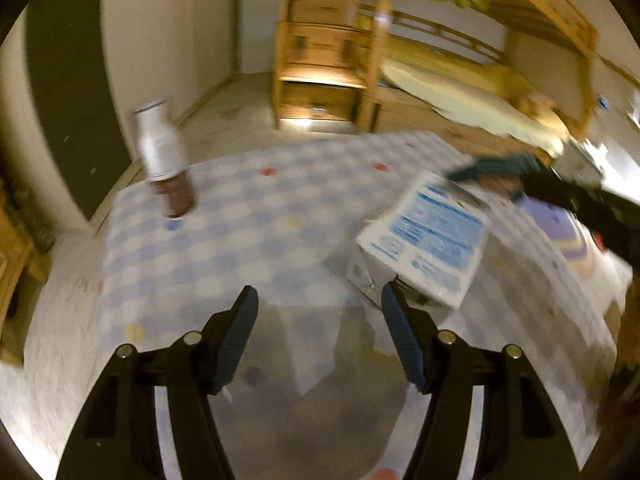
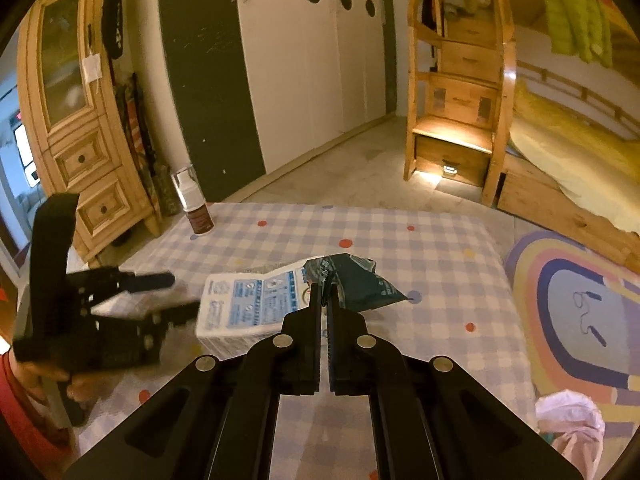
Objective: Collect trash
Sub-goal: 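Grasp the white milk carton with the left tool while the right tool lifts the green wrapper, then carry the carton and green wrapper over the pink bin and open both tools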
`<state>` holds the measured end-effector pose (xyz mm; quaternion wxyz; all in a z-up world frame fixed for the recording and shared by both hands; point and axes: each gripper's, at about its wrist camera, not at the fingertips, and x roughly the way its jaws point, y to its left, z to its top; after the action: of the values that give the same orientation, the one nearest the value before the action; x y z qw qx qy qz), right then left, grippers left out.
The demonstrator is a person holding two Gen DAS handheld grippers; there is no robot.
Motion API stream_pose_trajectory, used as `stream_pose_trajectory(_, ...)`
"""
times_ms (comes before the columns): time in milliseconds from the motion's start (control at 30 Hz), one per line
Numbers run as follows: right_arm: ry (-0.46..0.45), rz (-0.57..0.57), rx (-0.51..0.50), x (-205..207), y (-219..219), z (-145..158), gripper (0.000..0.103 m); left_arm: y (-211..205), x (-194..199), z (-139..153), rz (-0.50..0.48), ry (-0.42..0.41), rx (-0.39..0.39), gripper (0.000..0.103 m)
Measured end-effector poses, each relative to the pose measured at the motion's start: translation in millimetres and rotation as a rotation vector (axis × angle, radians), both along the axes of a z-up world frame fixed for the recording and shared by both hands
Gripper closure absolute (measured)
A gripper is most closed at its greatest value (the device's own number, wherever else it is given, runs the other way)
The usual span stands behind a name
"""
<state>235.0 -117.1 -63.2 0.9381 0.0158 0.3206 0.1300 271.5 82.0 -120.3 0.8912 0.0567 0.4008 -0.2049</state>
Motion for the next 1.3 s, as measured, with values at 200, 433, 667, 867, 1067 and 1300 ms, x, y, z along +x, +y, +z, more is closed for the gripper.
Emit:
stream_pose_trajectory(200,-0.03,-0.033,-0.043,-19.9,-23.3,13.3,0.101,-29.2,-25.4,12.4,-0.101,-0.086,-0.003,0.016)
stream_pose_trajectory(433,-0.05,-0.057,-0.037,-37.2,-55.0,11.0,0.101,-59.4,-15.6,5.1,-0.128,-0.09,0.016,0.007)
stream_pose_trajectory(667,-0.055,-0.07,0.047,-37.0,-71.8,1.7,0.101,-71.2,3.9,-6.7,-0.143,-0.02,0.073,0.012)
stream_pose_trajectory(867,-0.034,-0.089,0.076,-38.4,-85.0,-1.1,0.101,-75.3,2.2,-5.4,-0.124,-0.059,0.113,0.03)
stream_pose_trajectory(1067,-0.064,-0.142,0.083,-64.7,-99.3,15.3,0.101,-98.1,-25.2,34.9,-0.07,-0.144,0.003,0.031)
stream_pose_trajectory(1300,-0.087,-0.244,0.032,-127.5,-138.1,27.0,0.101,-146.1,-82.5,67.3,-0.085,-0.195,-0.109,0.03)
